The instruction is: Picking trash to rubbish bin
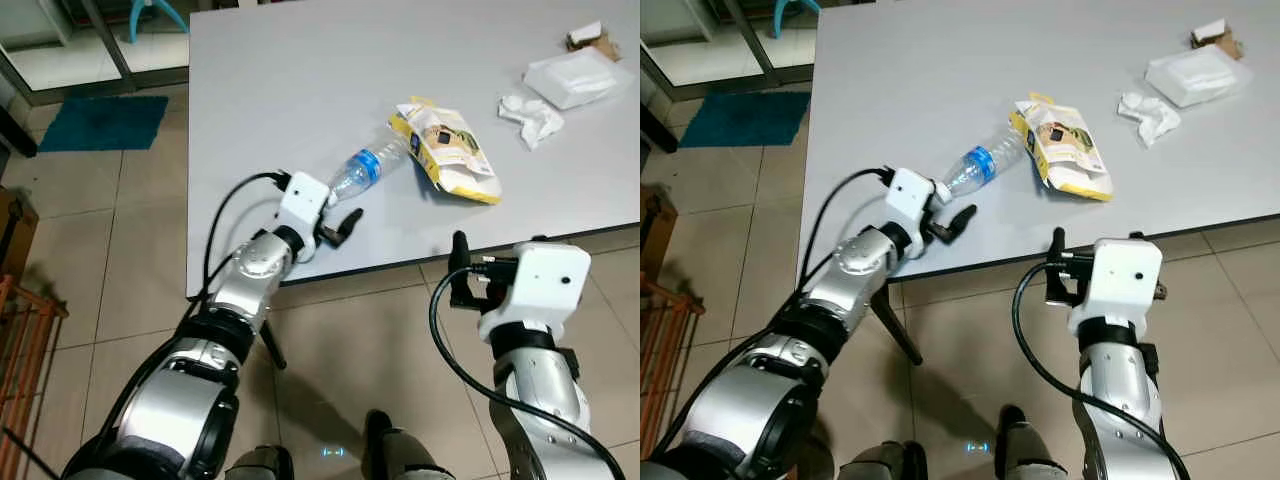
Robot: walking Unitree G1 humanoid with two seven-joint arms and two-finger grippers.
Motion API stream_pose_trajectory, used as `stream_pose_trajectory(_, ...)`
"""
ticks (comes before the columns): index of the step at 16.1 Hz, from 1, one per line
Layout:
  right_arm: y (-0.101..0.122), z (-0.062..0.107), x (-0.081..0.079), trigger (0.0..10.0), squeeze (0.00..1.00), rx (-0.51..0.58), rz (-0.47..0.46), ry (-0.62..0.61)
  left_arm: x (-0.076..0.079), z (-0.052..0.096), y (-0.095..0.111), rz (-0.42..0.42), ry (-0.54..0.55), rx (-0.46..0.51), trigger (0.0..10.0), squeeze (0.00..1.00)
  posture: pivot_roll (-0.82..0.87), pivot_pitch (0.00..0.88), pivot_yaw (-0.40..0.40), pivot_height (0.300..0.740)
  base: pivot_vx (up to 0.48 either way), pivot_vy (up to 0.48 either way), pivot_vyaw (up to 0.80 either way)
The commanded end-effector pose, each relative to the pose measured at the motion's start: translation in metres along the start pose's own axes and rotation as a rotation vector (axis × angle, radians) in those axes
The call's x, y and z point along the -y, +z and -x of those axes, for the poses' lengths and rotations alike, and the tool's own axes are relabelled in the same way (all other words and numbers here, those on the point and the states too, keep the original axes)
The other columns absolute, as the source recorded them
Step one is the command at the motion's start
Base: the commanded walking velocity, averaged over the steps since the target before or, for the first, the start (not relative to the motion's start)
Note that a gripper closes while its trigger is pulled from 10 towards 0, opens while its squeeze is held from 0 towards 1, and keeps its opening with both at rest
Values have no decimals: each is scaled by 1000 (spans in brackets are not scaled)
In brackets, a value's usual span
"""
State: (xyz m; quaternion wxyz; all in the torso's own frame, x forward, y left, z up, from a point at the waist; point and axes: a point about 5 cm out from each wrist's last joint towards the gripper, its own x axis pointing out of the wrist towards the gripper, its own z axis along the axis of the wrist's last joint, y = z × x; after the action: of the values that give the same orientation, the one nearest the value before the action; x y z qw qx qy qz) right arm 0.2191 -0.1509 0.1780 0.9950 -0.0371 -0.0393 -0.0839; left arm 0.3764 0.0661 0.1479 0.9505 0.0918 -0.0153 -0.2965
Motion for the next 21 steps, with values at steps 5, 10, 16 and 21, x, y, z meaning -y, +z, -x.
stream_pose_trajectory(5,3,10,3,10000,0,-4,11,-36,10,-10,9,-13,-42,20,10000,0,-74,270,91,740,0,0,0)
stream_pose_trajectory(10,4,10,4,10000,0,-4,18,-42,9,-10,8,-16,-39,16,10000,0,-74,269,88,740,0,0,0)
stream_pose_trajectory(16,5,10,6,10000,0,-4,24,-47,6,-8,4,-27,-8,16,0,0,-75,271,85,740,0,0,0)
stream_pose_trajectory(21,6,9,8,10000,0,-3,30,-50,5,-8,3,-31,5,7,0,0,-78,267,84,740,0,0,0)
